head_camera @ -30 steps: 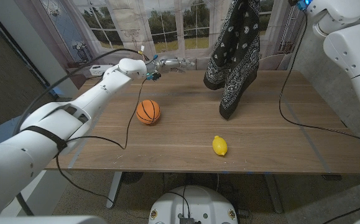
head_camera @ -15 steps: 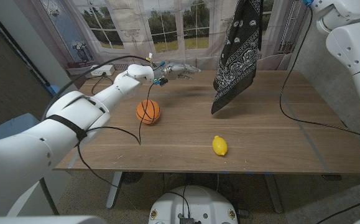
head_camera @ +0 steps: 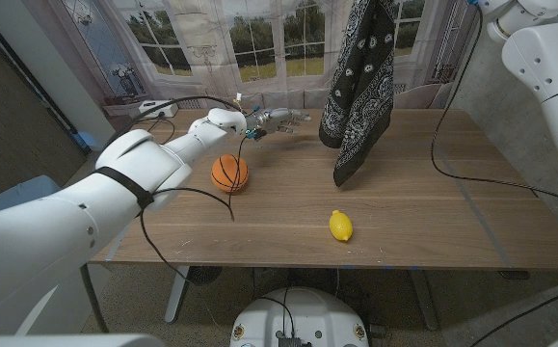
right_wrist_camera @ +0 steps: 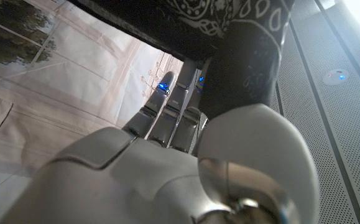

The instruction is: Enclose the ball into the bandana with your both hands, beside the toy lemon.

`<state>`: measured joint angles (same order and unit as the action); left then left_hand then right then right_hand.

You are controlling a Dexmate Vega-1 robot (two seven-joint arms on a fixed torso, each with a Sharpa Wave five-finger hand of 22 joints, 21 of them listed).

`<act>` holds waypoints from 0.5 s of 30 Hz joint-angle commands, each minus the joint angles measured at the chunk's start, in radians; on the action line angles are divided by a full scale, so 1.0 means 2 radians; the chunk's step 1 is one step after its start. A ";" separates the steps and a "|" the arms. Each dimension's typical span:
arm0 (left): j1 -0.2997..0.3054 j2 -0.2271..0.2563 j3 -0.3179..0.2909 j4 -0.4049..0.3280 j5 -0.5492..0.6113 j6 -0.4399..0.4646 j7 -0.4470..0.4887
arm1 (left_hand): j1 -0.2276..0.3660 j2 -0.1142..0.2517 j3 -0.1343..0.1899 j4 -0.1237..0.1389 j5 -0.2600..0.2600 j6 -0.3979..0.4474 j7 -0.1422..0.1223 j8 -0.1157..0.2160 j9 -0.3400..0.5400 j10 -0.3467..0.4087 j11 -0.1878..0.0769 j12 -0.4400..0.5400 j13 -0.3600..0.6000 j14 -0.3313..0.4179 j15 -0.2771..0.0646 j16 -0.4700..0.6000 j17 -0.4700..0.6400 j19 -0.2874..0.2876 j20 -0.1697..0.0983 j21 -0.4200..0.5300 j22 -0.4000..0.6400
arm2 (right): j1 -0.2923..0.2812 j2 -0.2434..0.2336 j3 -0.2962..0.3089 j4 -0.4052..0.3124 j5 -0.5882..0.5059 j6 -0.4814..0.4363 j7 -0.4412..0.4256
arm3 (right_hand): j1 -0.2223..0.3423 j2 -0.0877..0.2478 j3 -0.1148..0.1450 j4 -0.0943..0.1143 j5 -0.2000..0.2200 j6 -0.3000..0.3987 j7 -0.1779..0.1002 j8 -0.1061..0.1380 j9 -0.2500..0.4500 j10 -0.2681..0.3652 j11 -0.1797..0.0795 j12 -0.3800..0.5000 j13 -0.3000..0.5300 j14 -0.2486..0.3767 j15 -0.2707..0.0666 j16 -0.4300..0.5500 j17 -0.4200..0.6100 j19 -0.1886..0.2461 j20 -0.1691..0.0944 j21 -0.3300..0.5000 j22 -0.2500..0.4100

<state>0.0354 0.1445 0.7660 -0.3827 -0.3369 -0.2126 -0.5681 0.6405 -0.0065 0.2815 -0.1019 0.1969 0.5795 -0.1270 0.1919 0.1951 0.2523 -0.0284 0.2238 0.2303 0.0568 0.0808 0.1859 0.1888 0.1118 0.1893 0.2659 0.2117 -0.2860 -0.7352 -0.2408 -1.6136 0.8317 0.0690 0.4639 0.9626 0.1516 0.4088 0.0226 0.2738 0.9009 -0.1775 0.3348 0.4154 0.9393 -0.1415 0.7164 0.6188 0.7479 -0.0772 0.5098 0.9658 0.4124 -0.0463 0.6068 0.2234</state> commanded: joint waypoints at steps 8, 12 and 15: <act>-0.011 -0.026 -0.008 -0.022 -0.037 0.078 0.008 | -0.028 -0.027 -0.028 0.007 0.014 -0.040 0.002 -0.006 -0.001 -0.029 0.010 -0.004 0.003 -0.029 0.013 -0.001 0.002 -0.021 0.007 -0.009 0.003 | 0.035 0.008 -0.019 0.020 -0.002 -0.008 0.039 | 0.000 0.004 -0.001 0.003 0.003 0.027 -0.013 0.001 0.002 -0.022 -0.027 0.000 0.002 0.004 -0.076 -0.006 0.004 -0.001 -0.019 0.005 0.000; -0.013 -0.033 -0.008 -0.022 -0.041 0.091 0.027 | -0.027 -0.036 -0.034 0.004 0.018 -0.045 0.001 -0.006 -0.001 -0.036 0.010 -0.006 0.003 -0.034 0.016 -0.001 0.002 -0.022 0.011 -0.009 0.002 | 0.036 0.007 -0.021 0.020 -0.011 -0.008 0.032 | 0.001 0.005 -0.001 0.002 0.003 0.027 -0.013 0.000 0.002 -0.021 -0.025 -0.001 0.001 0.004 -0.076 -0.007 0.005 -0.002 -0.019 0.006 0.000; -0.016 -0.037 -0.005 -0.022 -0.041 0.096 0.035 | -0.023 -0.045 -0.038 0.000 0.023 -0.048 -0.001 -0.004 -0.001 -0.041 0.009 -0.007 0.003 -0.037 0.021 -0.001 0.002 -0.022 0.011 -0.009 0.002 | 0.039 0.012 -0.021 0.027 -0.008 -0.004 0.038 | 0.002 0.005 -0.001 0.002 0.003 0.028 -0.013 0.000 0.002 -0.021 -0.026 0.000 0.002 0.004 -0.076 -0.007 0.006 -0.002 -0.019 0.007 0.000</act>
<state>0.0172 0.1032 0.7557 -0.4123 -0.3886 -0.1064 -0.5601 0.5872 -0.0789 0.2129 -0.0993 0.2321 0.4900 -0.1276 0.1808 0.1904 0.1802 -0.0076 0.2144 0.2350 -0.0078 0.1133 0.1858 0.1887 0.0724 0.2071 0.2475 0.2116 -0.2318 -0.7258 -0.2713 -1.5836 0.8265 0.0561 0.5308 0.9627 0.1519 0.4044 0.0266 0.2735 0.9024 -0.1791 0.3346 0.4153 0.9231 -0.1573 0.7165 0.6206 0.7479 -0.0772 0.4996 0.9750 0.4125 -0.0463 0.6144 0.2229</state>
